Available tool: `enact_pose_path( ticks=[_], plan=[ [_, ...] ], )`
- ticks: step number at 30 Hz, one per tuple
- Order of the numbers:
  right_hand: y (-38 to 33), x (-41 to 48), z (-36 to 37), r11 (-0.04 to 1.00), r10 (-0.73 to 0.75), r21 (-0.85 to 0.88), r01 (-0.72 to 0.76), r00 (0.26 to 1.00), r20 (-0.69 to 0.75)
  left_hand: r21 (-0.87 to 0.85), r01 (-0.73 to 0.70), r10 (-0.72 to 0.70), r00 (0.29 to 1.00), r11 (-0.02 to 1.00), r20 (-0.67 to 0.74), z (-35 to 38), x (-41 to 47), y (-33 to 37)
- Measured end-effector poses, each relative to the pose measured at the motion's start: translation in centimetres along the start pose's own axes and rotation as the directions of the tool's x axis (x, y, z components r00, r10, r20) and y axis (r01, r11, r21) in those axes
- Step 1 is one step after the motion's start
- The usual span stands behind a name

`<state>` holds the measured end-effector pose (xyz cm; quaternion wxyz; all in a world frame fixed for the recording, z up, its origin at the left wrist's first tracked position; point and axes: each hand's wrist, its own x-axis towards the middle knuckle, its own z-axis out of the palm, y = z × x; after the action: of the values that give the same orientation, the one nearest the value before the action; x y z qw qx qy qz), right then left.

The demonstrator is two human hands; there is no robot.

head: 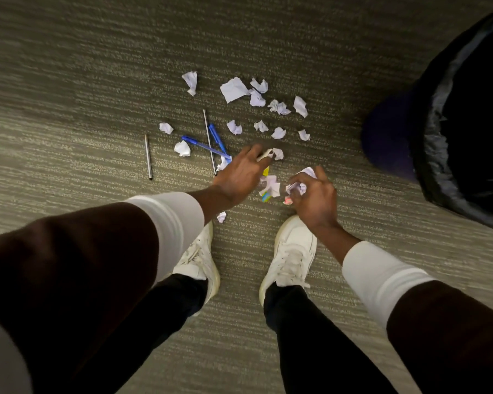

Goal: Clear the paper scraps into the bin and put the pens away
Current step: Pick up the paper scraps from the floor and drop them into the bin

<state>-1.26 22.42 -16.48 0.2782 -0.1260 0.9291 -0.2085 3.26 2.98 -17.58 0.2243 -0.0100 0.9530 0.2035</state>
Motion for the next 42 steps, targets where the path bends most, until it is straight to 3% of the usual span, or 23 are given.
enact_pose_path(
  ticks=[8,15,19,25,31,37,42],
  plan=[
    [-2.9,-4.1,-9.6,0.983,0.096,0.17,-0.063,0.977,-0.189,-0.28,0.135,-0.145,0.989,0.95,-0.013,-8.8,-2.5,7.7],
    [-3.8,-6.4,-18.8,0.96,0.161,0.275,-0.049,0.903,-0.398,-0.457,0.097,-0.211,0.955,0.884,-0.207,-16.3,-1.5,15.3],
    [-2.4,-6.3,-23.8,0.948,0.213,0.313,-0.06,0.85,-0.481,-0.523,-0.015,-0.144,0.955,0.852,-0.261,-19.8,0.4,20.6],
    [1.5,-4.9,-28.6,0.926,0.35,0.313,-0.211,0.793,-0.499,-0.54,-0.038,-0.123,0.958,0.841,-0.26,-21.1,4.5,27.0],
    [5.1,-3.1,-30.3,0.908,0.406,0.259,-0.328,0.84,-0.36,-0.544,0.059,-0.149,0.981,0.837,-0.123,-20.1,7.5,30.0],
    [5.6,-3.0,-30.9,0.915,0.399,0.195,-0.352,0.858,-0.323,-0.588,0.062,-0.137,0.987,0.806,-0.085,-19.6,7.4,30.6],
    [3.1,-4.4,-29.9,0.956,0.286,0.177,-0.234,0.874,-0.393,-0.561,0.128,-0.227,0.968,0.818,-0.11,-19.5,6.4,28.3]
  ],
)
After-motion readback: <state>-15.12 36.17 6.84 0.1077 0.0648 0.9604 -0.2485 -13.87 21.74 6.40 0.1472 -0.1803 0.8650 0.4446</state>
